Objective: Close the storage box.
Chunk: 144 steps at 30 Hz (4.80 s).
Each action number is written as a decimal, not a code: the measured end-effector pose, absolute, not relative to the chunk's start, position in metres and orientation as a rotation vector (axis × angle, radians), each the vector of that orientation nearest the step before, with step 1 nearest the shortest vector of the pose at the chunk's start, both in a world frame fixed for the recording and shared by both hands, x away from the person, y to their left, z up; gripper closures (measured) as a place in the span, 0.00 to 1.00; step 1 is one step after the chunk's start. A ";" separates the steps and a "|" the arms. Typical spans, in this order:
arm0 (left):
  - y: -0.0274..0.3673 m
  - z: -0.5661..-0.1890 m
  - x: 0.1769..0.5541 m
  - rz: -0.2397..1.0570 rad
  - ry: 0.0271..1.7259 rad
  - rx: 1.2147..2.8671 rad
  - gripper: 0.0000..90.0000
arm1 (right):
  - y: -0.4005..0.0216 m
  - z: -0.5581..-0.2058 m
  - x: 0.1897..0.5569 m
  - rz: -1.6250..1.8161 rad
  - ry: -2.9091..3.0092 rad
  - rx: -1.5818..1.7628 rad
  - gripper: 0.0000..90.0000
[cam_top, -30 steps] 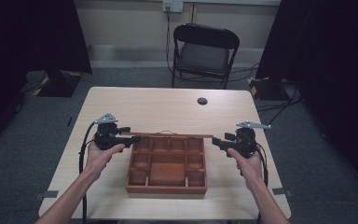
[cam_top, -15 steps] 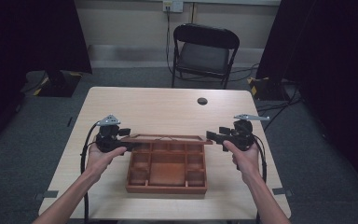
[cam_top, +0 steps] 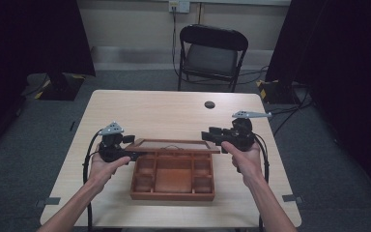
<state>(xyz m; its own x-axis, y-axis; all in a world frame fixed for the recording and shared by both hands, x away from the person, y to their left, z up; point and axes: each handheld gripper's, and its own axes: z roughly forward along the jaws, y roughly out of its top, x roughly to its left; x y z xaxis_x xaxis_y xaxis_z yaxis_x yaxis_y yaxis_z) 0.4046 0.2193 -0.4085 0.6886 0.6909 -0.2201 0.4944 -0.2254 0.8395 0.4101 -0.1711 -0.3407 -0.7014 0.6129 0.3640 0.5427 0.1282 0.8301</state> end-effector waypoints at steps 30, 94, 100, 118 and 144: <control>0.222 -0.412 0.393 0.259 0.894 1.892 0.19 | -0.094 -0.340 0.389 1.642 2.620 0.951 0.87; 0.260 -0.433 0.409 0.319 1.062 1.951 0.24 | -0.097 -0.403 0.367 1.403 2.815 0.876 0.90; 0.259 -0.433 0.410 0.316 1.059 1.956 0.24 | -0.112 -0.407 0.372 1.449 2.749 0.988 1.00; 0.257 -0.434 0.412 0.292 1.078 1.978 0.25 | -0.155 -0.400 0.395 1.481 2.453 1.210 0.60; 0.311 -0.457 0.415 0.312 1.345 1.997 0.17 | -0.283 -0.452 0.406 1.071 2.089 1.668 0.17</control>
